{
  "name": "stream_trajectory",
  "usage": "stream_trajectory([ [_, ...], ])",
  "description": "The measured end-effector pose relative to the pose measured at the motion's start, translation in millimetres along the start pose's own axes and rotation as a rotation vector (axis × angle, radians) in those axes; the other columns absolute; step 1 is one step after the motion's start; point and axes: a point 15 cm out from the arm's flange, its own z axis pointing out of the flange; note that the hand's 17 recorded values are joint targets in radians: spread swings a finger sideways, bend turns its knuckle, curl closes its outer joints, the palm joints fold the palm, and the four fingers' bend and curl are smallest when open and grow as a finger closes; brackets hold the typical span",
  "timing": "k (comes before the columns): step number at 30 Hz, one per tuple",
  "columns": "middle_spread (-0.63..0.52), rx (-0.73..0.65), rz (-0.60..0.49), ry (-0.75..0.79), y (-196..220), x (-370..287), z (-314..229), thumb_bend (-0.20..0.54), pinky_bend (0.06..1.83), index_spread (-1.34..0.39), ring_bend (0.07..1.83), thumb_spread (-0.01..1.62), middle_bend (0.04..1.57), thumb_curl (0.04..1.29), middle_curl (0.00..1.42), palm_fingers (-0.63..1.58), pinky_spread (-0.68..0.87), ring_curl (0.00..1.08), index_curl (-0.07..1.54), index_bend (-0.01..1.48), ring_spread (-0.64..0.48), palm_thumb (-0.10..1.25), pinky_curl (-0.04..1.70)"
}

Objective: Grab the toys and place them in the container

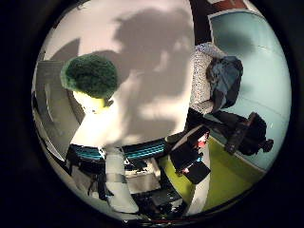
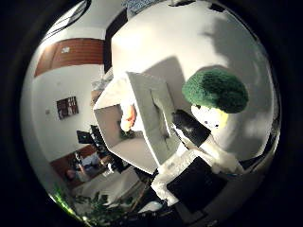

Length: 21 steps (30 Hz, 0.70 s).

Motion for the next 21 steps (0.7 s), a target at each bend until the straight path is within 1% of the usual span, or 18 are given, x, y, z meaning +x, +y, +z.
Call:
stream_trajectory([
  [4, 0.0, 0.009, 0.008, 0.002, -12.1, 6.2, 11.9, -0.019, 0.53, -0.35, 0.36, 1.15, 0.2, 0.4, 0.34, 0.23, 0.52, 0.23, 0.27, 0.16, 0.19, 0.72, 0.28],
  [7, 0.0, -0.018, 0.031, -0.007, -14.3, 16.6, 27.0, -0.017, 0.53, -0.34, 0.36, 1.15, 0.2, 0.4, 0.34, 0.22, 0.52, 0.23, 0.27, 0.16, 0.18, 0.73, 0.27],
  [10, 0.0, -0.061, 0.053, -0.018, -6.1, 24.7, 48.9, -0.018, 0.53, -0.34, 0.36, 1.15, 0.2, 0.4, 0.34, 0.22, 0.52, 0.23, 0.27, 0.16, 0.18, 0.73, 0.27],
  [14, 0.0, -0.054, 0.067, -0.018, -4.0, 33.5, 74.2, -0.018, 0.54, -0.34, 0.36, 1.15, 0.2, 0.4, 0.34, 0.22, 0.51, 0.23, 0.28, 0.16, 0.18, 0.73, 0.26],
  [21, 0.0, -0.093, 0.07, -0.024, 13.1, 35.8, 116.6, -0.018, 0.54, -0.34, 0.36, 1.15, 0.2, 0.4, 0.34, 0.23, 0.52, 0.23, 0.28, 0.16, 0.18, 0.73, 0.25],
])
